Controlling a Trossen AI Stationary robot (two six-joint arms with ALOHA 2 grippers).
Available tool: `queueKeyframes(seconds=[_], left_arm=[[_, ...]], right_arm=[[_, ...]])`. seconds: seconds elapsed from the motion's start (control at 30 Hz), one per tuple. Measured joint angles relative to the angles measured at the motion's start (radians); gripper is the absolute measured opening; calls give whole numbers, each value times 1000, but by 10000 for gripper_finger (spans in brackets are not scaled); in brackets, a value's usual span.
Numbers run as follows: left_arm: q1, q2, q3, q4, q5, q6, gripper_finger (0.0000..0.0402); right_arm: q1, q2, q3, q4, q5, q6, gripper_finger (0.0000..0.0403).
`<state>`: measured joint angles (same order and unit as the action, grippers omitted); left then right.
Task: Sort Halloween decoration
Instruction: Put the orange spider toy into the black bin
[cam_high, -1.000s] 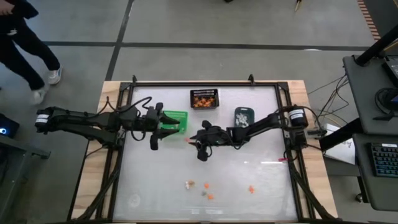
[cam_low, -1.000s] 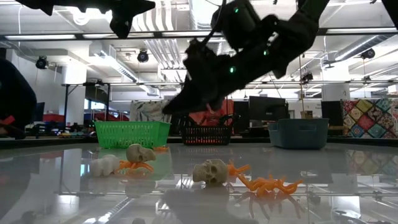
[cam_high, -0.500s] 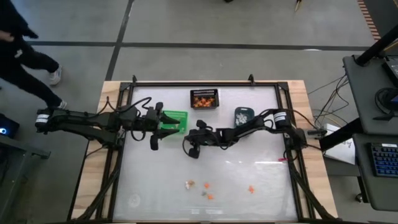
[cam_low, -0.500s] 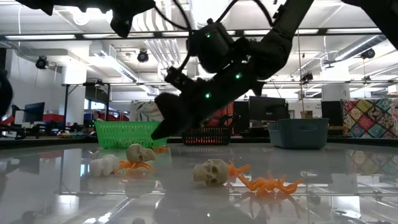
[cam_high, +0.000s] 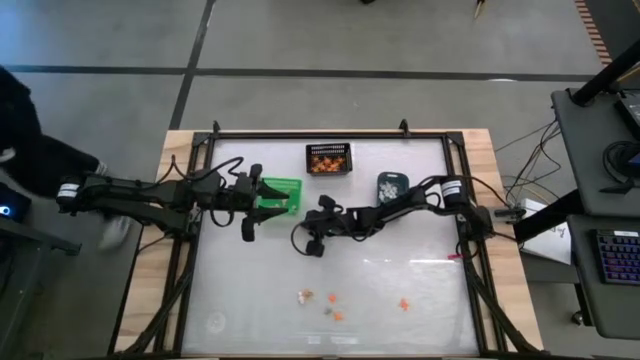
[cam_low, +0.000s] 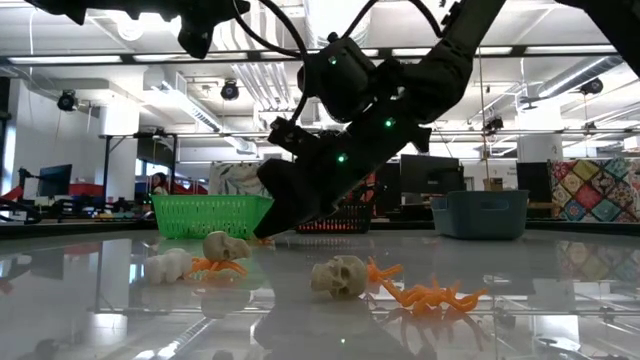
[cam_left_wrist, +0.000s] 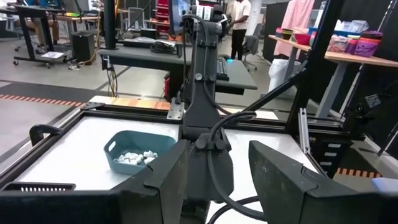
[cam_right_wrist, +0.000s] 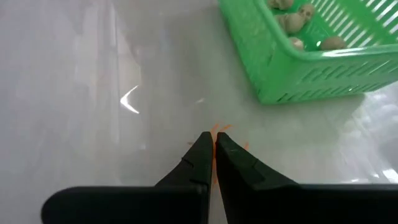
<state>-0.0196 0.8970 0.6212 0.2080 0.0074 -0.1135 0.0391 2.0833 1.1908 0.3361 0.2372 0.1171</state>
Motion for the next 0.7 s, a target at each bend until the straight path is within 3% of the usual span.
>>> queueKeyframes(seconds=[0.27, 0.57, 0.7], left_arm=[[-1, 23, -1, -33, 1, -1, 154], [-18, 139, -2, -36, 2, -3, 154], [-51, 194, -2, -60, 0, 16, 154]], right_arm=[[47, -85, -4, -177, -12, 5, 12], [95, -263, -33, -380, -11, 4, 12], [115, -347, -99, -376, -12, -6, 12]])
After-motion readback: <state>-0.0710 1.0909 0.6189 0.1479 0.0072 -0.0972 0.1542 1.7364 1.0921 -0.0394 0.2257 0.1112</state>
